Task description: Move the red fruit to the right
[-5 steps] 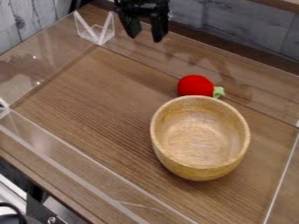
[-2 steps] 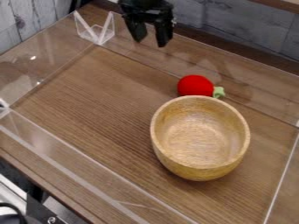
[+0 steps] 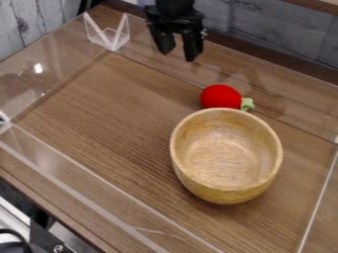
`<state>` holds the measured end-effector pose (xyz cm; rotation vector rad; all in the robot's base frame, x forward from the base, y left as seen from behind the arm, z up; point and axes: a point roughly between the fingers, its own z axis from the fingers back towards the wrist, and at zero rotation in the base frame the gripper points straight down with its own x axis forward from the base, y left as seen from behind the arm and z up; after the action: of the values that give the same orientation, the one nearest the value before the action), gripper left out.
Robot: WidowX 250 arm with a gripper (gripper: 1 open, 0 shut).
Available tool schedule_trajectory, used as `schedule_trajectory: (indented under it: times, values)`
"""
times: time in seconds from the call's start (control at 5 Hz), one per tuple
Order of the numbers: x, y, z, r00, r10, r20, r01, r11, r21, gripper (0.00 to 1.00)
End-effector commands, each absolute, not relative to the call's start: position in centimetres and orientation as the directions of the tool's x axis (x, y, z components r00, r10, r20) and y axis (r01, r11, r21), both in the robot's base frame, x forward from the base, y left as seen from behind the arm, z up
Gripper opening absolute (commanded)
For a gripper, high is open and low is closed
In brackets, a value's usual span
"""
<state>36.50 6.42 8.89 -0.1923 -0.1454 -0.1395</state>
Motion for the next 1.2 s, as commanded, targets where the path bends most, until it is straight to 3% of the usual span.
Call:
schedule_trajectory:
  times: [0.0,0.6,1.0]
  values:
    - [37.8,6.7,12.4,0.945,-0.208,0.253,0.248,0.959,-0.136,1.0]
    - [35.4,12.5,11.0,0.94,-0.217,0.264,0.246,0.966,-0.082,1.0]
    - [35.7,12.8,12.5,0.944,-0.182,0.274,0.206,0.977,-0.058,1.0]
